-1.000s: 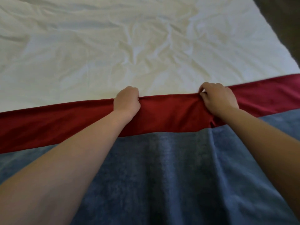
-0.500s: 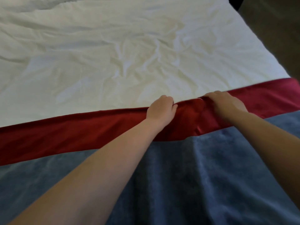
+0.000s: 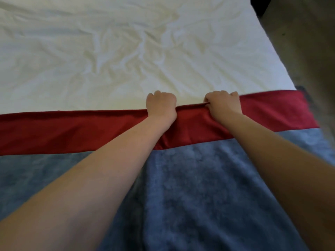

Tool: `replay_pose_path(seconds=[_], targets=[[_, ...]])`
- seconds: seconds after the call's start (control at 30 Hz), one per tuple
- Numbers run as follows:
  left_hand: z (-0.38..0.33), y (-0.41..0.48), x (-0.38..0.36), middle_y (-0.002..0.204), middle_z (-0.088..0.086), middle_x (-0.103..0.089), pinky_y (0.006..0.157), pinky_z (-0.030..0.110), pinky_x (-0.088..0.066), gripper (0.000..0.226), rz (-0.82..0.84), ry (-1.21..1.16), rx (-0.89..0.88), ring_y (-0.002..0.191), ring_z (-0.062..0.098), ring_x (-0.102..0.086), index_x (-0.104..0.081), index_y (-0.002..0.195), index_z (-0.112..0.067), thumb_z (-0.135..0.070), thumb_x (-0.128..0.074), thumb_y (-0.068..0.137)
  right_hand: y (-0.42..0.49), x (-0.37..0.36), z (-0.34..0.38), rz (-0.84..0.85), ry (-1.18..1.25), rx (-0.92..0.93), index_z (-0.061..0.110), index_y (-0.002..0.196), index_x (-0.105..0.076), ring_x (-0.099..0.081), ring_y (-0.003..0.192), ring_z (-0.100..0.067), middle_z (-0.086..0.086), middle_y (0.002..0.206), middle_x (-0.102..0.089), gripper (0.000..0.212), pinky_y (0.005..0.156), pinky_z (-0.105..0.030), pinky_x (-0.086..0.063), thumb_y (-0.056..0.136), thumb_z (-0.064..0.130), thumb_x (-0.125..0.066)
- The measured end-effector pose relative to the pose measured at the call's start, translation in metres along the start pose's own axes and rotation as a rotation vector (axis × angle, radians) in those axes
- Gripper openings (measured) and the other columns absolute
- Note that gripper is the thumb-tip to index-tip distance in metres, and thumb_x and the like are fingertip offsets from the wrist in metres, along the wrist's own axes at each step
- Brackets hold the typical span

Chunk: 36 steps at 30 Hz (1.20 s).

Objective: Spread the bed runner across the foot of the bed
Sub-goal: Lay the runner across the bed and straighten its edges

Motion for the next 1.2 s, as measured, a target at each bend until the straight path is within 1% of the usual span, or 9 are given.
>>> replay_pose_path(seconds=[0.13,0.23,0.3,0.37,0.47,0.6,0.77,0.93,1.2], targets=[[-0.019,0.009,0.003,0.103,0.000,-0.069,0.086,0.034,-0.039,0.010,0.037,-0.185,-0.070,0.106,0.026,-0.058,-0.070,0.093,-0.021,-0.024,-0.063,0.086,-0.002,0.002,-0.042,-0.004,-0.116,-0.013,0.024,0.103,-0.066,-0.058,0.106,-0.028,-0.004,0.106,-0.067,0.028,0.088,-0.039,-0.033,0.089,0.010,-0.047],[-0.043,0.011,0.004,0.107,0.002,-0.067,0.084,0.032,-0.039,0.016,0.066,-0.179,-0.141,0.105,0.027,-0.058,-0.066,0.100,-0.021,-0.015,-0.059,0.087,-0.006,0.005,-0.080,0.006,-0.080,-0.088,0.021,0.102,-0.067,-0.059,0.106,-0.031,-0.007,0.108,-0.067,0.018,0.085,-0.039,-0.037,0.093,0.023,-0.052],[-0.050,0.011,0.002,0.108,0.005,-0.066,0.083,0.033,-0.038,0.022,0.059,-0.113,-0.142,0.106,0.029,-0.058,-0.066,0.103,-0.019,-0.009,-0.054,0.087,-0.008,0.007,-0.093,-0.008,0.032,-0.086,0.018,0.099,-0.065,-0.059,0.102,-0.033,-0.010,0.106,-0.066,0.021,0.079,-0.038,-0.042,0.095,0.033,-0.050],[-0.046,0.011,-0.002,0.110,0.006,-0.066,0.084,0.034,-0.039,0.020,0.052,-0.106,-0.108,0.107,0.030,-0.057,-0.065,0.104,-0.018,-0.011,-0.053,0.089,-0.009,0.008,-0.100,-0.008,0.131,-0.044,0.018,0.101,-0.064,-0.058,0.101,-0.033,-0.010,0.107,-0.064,0.021,0.077,-0.040,-0.048,0.094,0.025,-0.045],[-0.031,0.008,-0.005,0.113,0.007,-0.065,0.086,0.035,-0.041,0.018,0.052,-0.152,-0.059,0.110,0.030,-0.056,-0.065,0.106,-0.017,-0.022,-0.055,0.092,-0.015,0.015,-0.110,0.036,0.122,0.025,0.023,0.114,-0.064,-0.050,0.111,-0.029,-0.006,0.118,-0.057,0.038,0.081,-0.041,-0.048,0.085,0.005,-0.046],[-0.021,0.010,-0.006,0.111,0.006,-0.065,0.083,0.035,-0.041,0.018,0.072,-0.159,-0.064,0.108,0.029,-0.057,-0.065,0.104,-0.016,-0.027,-0.057,0.092,-0.022,0.016,-0.119,0.084,-0.039,0.024,0.027,0.124,-0.059,-0.037,0.126,-0.027,-0.003,0.137,-0.045,0.043,0.088,-0.041,-0.043,0.087,0.006,-0.051],[-0.036,0.012,0.000,0.107,0.003,-0.066,0.080,0.033,-0.043,0.017,0.100,-0.210,-0.085,0.104,0.027,-0.059,-0.066,0.099,-0.018,-0.024,-0.054,0.088,-0.025,0.023,-0.115,0.027,-0.102,0.016,0.019,0.113,-0.062,-0.044,0.115,-0.029,-0.004,0.122,-0.055,0.036,0.080,-0.040,-0.044,0.084,0.003,-0.050],[-0.074,0.014,0.006,0.103,0.003,-0.066,0.080,0.034,-0.048,0.027,0.169,-0.315,-0.214,0.098,0.024,-0.059,-0.065,0.100,-0.015,-0.036,-0.050,0.093,-0.024,0.020,-0.127,0.070,0.018,0.021,0.024,0.128,-0.052,-0.043,0.118,-0.029,-0.007,0.125,-0.052,0.047,0.085,-0.042,-0.042,0.086,0.002,-0.046],[-0.151,0.054,0.000,0.114,0.005,-0.065,0.087,0.032,-0.044,0.021,0.176,-0.337,-0.308,0.108,0.025,-0.057,-0.067,0.107,-0.016,-0.025,-0.057,0.091,0.006,0.008,-0.176,-0.010,0.058,0.022,0.024,0.107,-0.065,-0.044,0.115,-0.029,-0.006,0.119,-0.053,0.020,0.088,-0.044,-0.037,0.094,0.026,-0.050]])
Point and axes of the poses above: each hand's wrist, its own y-axis towards the middle knuckle, its own x-axis out of the back of the hand, z = x × y, the point moved 4 cm from there along y, towards the middle knuckle
